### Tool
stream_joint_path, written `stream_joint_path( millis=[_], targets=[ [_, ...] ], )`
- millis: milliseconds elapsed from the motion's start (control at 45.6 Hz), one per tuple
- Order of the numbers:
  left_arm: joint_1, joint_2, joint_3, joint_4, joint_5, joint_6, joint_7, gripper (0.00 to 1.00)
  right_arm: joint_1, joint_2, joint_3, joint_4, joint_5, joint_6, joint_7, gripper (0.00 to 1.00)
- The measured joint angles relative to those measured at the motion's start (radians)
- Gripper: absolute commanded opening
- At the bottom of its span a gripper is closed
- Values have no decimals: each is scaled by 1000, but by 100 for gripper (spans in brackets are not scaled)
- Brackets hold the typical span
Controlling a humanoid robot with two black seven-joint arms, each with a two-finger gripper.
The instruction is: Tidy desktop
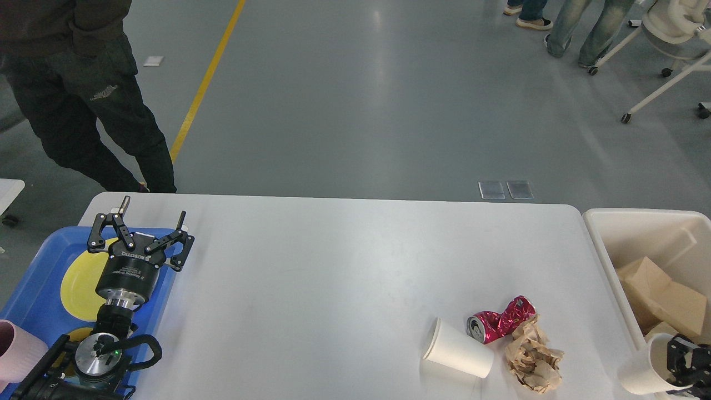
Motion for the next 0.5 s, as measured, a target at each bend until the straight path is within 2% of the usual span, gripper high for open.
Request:
stream_joint_path(
  millis=[153, 373, 504],
  targets=[
    [0, 0, 0, 0, 0, 0, 0, 97, 258, 40, -209, 10, -1, 89, -45, 0],
    [0, 0, -1, 0, 0, 0, 0, 97, 601, 215, -525, 59, 7, 186, -48, 0],
    [0, 0, -1, 0, -1, 0, 0, 97, 799, 258, -611, 105, 9, 285, -47, 0]
  ],
)
